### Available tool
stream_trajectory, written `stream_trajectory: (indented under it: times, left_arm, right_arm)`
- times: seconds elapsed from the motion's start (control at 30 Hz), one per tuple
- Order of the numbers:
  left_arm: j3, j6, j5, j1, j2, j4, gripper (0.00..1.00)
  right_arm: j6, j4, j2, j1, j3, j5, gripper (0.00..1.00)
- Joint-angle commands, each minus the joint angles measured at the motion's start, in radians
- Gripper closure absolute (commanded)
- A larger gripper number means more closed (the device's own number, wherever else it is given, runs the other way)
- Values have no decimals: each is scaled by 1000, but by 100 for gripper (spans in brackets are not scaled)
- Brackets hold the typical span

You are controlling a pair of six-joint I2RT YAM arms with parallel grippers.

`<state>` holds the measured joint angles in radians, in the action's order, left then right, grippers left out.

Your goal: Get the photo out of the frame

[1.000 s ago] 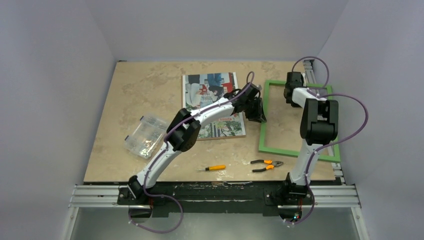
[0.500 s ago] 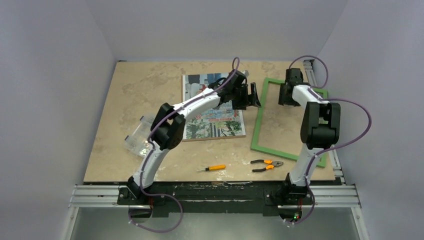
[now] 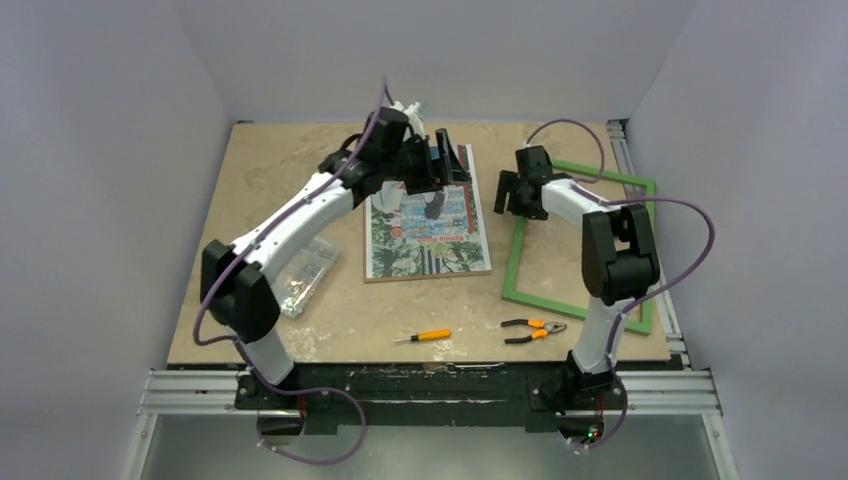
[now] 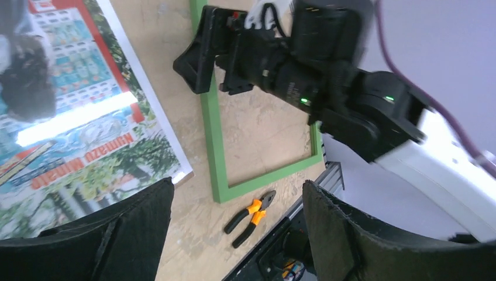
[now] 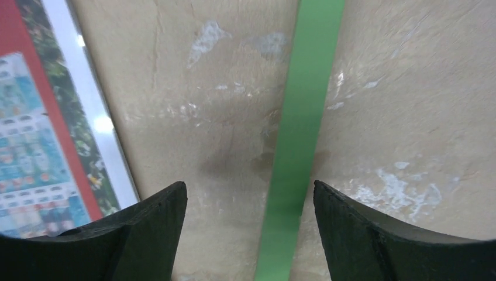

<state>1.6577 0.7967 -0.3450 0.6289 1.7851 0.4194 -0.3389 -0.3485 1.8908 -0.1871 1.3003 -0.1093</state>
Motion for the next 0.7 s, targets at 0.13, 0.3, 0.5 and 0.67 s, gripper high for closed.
stream_trajectory:
  times: [0.13, 0.3, 0.5, 0.67]
  left_arm:
    - [-107, -226, -18, -20, -282, 95, 23]
    - [-108, -318, -14, -21, -324, 144, 23]
    - [-152, -354, -17, -31, -383, 157, 23]
    - [-171, -341, -36, -37, -406, 133, 23]
  right_arm:
    - [-56, 32, 62, -45, -37, -150, 52]
    - [2, -32, 107, -51, 69, -122, 79]
    - [134, -122, 134, -50, 211, -164, 100]
    - [178, -94, 179, -51, 256, -145, 100]
